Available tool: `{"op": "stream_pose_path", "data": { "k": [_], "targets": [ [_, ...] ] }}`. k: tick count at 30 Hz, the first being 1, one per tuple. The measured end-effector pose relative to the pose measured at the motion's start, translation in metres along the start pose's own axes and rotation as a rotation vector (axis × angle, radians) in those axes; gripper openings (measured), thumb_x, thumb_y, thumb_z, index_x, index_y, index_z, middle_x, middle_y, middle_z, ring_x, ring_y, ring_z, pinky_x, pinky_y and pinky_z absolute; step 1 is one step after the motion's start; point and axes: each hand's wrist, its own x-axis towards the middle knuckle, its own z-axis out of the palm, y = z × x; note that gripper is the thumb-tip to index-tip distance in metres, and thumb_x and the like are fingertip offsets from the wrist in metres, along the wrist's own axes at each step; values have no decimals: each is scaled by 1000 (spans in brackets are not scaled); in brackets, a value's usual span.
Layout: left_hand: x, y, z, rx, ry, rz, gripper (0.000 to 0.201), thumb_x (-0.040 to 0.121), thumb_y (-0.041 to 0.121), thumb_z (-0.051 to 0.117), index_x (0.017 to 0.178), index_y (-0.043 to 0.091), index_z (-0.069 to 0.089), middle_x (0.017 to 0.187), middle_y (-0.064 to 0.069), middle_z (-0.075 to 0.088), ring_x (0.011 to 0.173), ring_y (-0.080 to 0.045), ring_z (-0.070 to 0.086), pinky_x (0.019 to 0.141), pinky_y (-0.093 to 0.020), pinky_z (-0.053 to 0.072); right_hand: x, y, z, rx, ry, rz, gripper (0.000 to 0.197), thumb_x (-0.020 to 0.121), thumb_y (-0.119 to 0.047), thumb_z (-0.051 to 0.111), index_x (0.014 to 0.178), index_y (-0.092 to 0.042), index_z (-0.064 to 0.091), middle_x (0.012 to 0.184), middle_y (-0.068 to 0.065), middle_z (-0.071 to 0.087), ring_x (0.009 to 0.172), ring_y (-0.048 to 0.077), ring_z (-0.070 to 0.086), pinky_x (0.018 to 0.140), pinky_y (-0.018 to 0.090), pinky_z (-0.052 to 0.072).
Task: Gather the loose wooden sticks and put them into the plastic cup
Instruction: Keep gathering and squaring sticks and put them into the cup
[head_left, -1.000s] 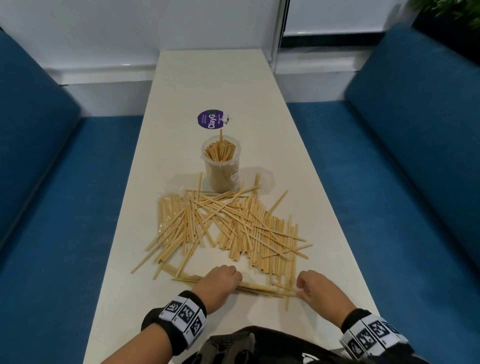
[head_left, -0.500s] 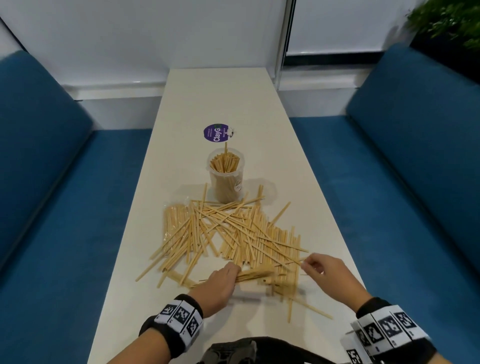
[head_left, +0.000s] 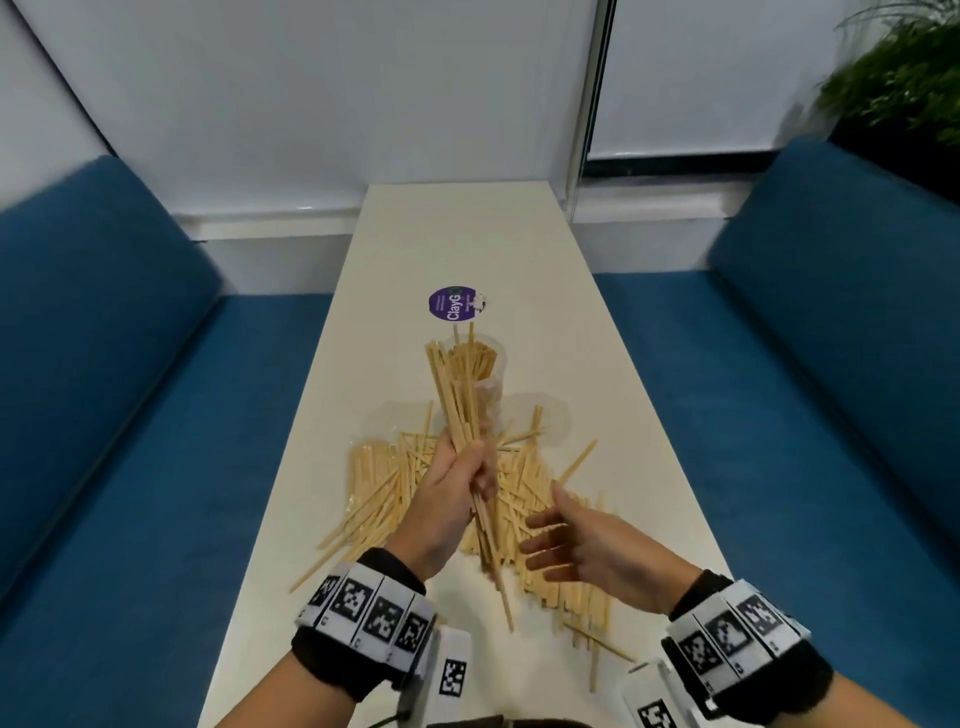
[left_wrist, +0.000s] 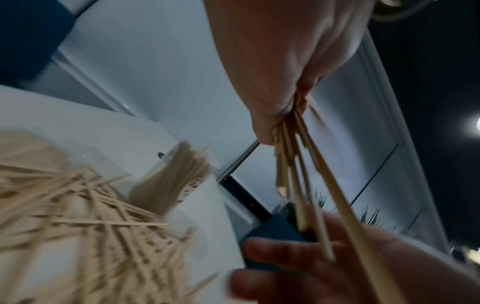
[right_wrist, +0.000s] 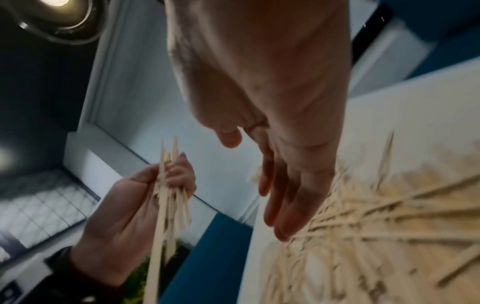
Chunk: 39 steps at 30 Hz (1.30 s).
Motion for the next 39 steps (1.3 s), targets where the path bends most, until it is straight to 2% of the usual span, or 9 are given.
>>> {"op": "stream_pose_path", "data": {
  "k": [4,9,14,18,23,29,34,36,39],
  "targets": [
    [5,14,11,-221,55,78,20,99,26,33,94,16,50,59,7,36,48,-4,33,50,-17,33,4,-5,14,89,-69,154,51,95,-52,37,100,-5,55,91,18,66,79,30,65,71,36,52],
    [11,10,17,-49,144,216,20,93,35,37,96,18,48,54,14,38,49,-4,30,48,-16,30,7,-6,25,280,-129,266,49,96,-47,39,98,0,55,92,28,66,78,37,69,66,36,60],
    [12,-7,16,70,291,192,47,90,44,37,110,2,44,56,5,36,50,-7,35,54,-21,35,7,-12,36,184,-115,112,36,101,-29,38,99,-3,62,89,17,65,78,28,65,85,37,53],
    [13,-5,9,-63,398,180,27,95,35,38,85,11,38,56,4,33,43,-4,34,49,-19,36,6,-15,36,39,-155,0,23,100,-24,40,102,-12,59,88,9,64,77,20,61,76,32,51],
    [15,-13,10,-106,510,137,22,97,32,40,96,10,42,60,2,33,46,-6,34,44,-14,34,4,-15,42,68,-193,-54,18,100,-14,41,91,-9,57,78,10,60,67,17,60,64,25,52],
    [15,-17,11,-5,500,105,18,98,36,34,99,20,42,97,4,60,95,-14,59,77,-22,43,3,-17,44,-295,-104,-167,27,102,-12,36,120,-10,54,78,3,60,58,7,54,52,17,44],
    [16,-16,13,19,487,127,18,99,23,39,112,16,29,78,-5,57,62,-6,61,59,-17,51,5,-23,46,-339,-52,-208,26,101,-15,37,115,-11,59,76,2,59,58,6,50,49,17,39],
    [19,-13,13,56,530,158,38,97,25,43,128,26,20,95,-18,59,82,-19,65,70,-33,56,7,-25,43,-277,-46,-185,24,101,-19,39,105,-11,61,79,5,61,60,9,54,53,19,43],
    [19,3,13,68,554,256,53,97,22,45,132,46,14,135,-29,42,121,-46,44,100,-58,40,10,-26,36,-155,-25,-39,31,100,-30,39,108,-7,59,84,10,65,68,17,61,64,25,51]
  ]
}}
